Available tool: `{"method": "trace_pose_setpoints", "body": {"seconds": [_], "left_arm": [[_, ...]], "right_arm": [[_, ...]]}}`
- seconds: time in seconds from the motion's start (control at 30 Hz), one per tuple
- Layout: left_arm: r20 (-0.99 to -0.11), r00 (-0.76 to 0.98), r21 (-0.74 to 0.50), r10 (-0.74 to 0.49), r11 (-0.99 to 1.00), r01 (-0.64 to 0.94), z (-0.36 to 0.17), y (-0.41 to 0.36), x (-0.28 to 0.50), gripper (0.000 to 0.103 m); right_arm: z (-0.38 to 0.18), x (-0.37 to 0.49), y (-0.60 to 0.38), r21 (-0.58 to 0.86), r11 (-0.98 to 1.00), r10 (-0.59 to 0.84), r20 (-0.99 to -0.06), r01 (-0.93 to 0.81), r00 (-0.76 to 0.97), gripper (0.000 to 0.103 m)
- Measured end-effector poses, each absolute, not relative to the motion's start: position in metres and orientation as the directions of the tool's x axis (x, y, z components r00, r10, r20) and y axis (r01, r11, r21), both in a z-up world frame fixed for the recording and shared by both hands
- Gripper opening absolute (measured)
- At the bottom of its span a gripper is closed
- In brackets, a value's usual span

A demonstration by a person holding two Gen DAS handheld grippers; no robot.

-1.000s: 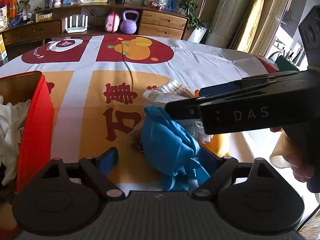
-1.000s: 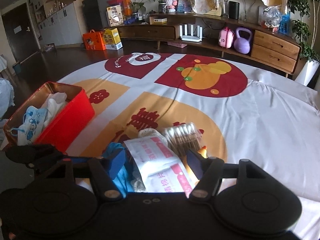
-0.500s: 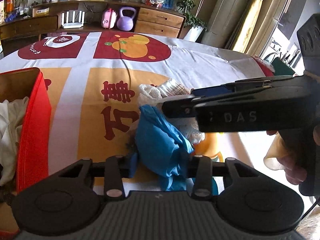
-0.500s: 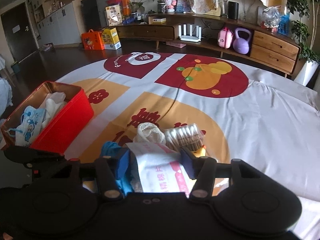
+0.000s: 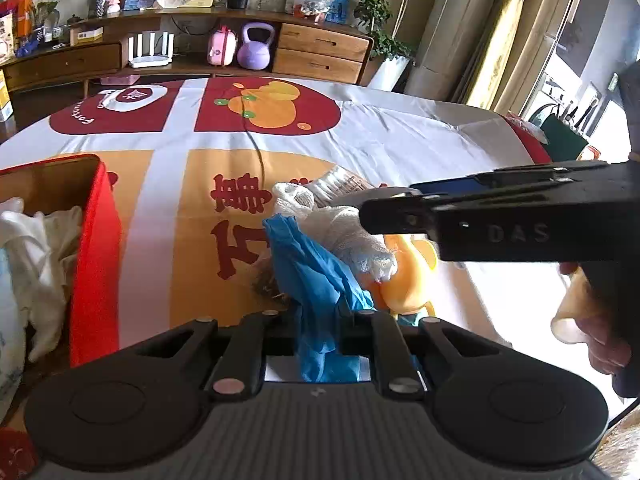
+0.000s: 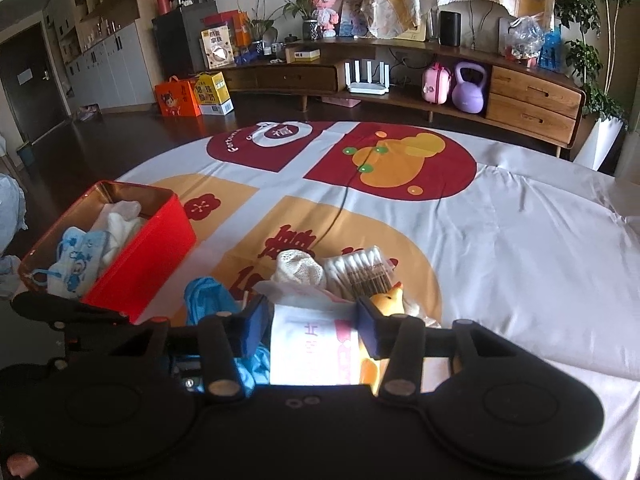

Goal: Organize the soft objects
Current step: 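Grasp the blue glove with the left tool while the right tool grasps the white packet, then carry the blue glove and white packet with both tools over the red box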

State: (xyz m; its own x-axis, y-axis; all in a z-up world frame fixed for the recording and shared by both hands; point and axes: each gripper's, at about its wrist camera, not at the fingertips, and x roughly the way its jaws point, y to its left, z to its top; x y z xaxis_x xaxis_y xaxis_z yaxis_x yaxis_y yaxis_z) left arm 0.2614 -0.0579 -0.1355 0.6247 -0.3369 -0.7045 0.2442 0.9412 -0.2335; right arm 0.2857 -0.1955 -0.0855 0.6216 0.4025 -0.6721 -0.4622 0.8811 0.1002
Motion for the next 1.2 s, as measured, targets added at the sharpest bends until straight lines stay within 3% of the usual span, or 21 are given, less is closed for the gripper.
{"method": "trace_pose_setpoints", "body": {"seconds": [1.2], "left_arm": [[-0.649, 0.721, -0.183, -0.242, 0.97, 0.161, -0.015, 0.013, 0.183, 0.011]], "right_arm": [[-0.002, 0.167, -0.157, 0.03, 0.864, 0.421, -0.592, -0.503, 0.687, 0.047]]}}
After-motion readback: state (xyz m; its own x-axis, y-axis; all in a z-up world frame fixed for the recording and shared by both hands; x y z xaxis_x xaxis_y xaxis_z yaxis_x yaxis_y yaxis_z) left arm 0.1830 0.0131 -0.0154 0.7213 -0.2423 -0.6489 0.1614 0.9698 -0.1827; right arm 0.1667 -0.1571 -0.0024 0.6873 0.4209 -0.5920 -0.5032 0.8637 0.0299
